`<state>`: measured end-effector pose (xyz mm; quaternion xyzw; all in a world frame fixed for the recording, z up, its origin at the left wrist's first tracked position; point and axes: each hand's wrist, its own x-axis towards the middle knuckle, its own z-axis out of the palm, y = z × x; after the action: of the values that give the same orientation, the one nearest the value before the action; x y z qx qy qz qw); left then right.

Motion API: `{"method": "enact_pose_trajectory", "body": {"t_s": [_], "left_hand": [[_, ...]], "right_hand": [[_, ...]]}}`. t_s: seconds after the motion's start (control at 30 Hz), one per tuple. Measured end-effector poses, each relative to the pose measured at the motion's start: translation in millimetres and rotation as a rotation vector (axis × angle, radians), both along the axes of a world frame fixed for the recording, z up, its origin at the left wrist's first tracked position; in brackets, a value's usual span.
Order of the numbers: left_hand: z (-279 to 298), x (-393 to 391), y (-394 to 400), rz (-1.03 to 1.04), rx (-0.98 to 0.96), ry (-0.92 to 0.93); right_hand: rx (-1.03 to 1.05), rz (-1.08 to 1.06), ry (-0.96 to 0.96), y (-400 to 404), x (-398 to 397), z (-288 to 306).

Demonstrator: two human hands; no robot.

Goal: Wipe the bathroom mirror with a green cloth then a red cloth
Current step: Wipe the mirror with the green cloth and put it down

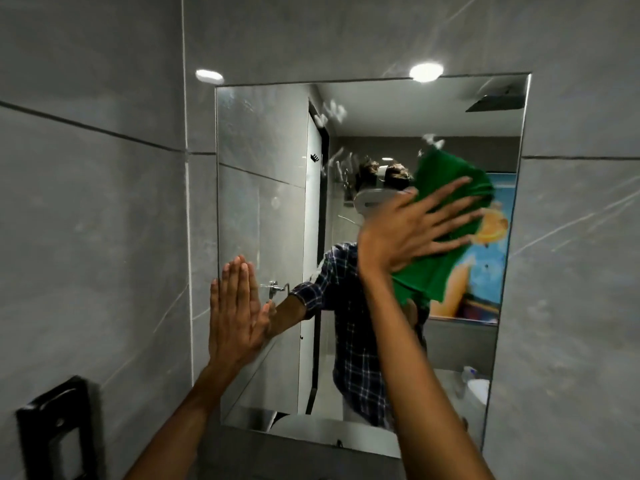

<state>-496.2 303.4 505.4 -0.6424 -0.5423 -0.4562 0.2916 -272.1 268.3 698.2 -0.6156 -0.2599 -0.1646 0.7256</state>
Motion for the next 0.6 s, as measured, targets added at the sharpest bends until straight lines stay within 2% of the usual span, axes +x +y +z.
{"method": "enact_pose_trajectory", "body": {"t_s": [0.03, 0.07, 0.1, 0.17, 0.2, 0.23, 0.27, 0.3, 0.37, 0.47, 0.6], "left_hand": [[3, 2, -2, -0.016, 0.001, -0.032], [4, 2, -4, -0.028, 0.005, -0.047], [5, 2, -4, -0.032, 0.013, -0.052], [4, -2, -4, -0.033, 0.005, -0.037], [4, -1, -4, -0.032, 0.001, -0.031], [4, -1, -4, -0.030, -0.003, -0.030], [4, -1, -4, -0.028, -0.006, -0.035], [5, -1, -4, -0.033, -0.016, -0.043], [5, 1, -6, -0.035, -0.031, -0.051], [6, 4, -7, -0.025, -0.032, -0.055], [6, 4, -6, -0.006, -0.003, -0.044]], "right_hand": [[-0.010, 0.013, -0.061, 0, -20, 10], [-0.018, 0.005, -0.223, 3, -38, 13], [-0.035, 0.014, -0.490, 5, -52, 9], [-0.101, 0.108, -1.194, 7, -59, -15], [-0.125, 0.147, -1.482, 8, -47, -25], [-0.140, 0.156, -1.649, 9, -29, -36], [-0.129, 0.142, -1.672, 11, -9, -44], [-0.101, 0.114, -1.580, 10, 13, -48], [-0.067, -0.008, -1.270, 5, 57, -42], [-0.089, -0.119, -0.838, -1, 105, -10], [-0.056, -0.108, -0.400, -1, 89, 37]]}}
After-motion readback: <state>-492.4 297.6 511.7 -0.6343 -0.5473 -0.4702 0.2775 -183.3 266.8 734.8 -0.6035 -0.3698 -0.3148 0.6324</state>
